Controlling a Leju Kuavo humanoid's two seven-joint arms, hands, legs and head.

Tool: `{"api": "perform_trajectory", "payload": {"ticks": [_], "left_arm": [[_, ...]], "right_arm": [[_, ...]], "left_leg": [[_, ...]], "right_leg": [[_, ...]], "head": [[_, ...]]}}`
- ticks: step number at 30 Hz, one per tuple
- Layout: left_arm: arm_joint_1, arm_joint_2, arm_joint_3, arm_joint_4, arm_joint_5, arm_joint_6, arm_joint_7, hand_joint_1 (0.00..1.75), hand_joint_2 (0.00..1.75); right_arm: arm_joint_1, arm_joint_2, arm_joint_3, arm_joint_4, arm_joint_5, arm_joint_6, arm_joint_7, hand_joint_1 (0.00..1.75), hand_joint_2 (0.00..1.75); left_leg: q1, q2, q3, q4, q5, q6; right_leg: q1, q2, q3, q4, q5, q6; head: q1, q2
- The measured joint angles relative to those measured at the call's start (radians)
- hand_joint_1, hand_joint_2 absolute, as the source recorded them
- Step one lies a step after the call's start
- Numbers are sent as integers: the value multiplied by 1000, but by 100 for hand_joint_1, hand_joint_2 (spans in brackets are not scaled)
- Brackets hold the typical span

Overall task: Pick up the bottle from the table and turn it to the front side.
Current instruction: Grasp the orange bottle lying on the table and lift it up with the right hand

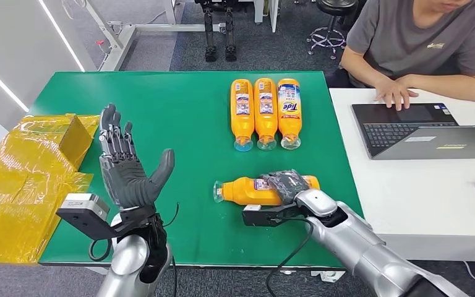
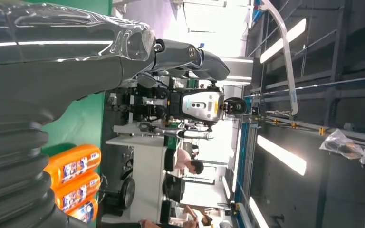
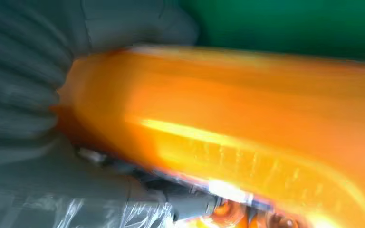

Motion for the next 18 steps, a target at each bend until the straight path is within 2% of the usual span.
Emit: {"api": "perform_trajectory", "payload": {"ticks": [6,12,14,18], "left_arm": [[38,8,0,-38,-15,30,0,0,175],[51,10,0,-58,-18,33,0,0,175],[51,11,0,-60,-18,34,0,0,175],[49,12,0,-61,-15,42,0,0,175]], "right_arm": [[96,47,-127,-87,-93,-275,-49,175,175],[148,87,-213,-154,-128,-339,-81,175,175],[177,95,-243,-182,-156,-408,-126,175,175],[253,126,-318,-268,-242,-599,-274,175,175]], "left_leg": [[0,0,-1,0,0,0],[0,-1,-2,-1,0,0],[0,-1,-2,-1,0,0],[0,-1,-2,-1,0,0]], "right_leg": [[0,0,-2,0,0,0],[0,-1,-2,0,-1,0],[0,-1,-2,0,-1,0],[0,-1,-2,0,-1,1]], "head": [[0,0],[0,0],[0,0],[0,0]]}}
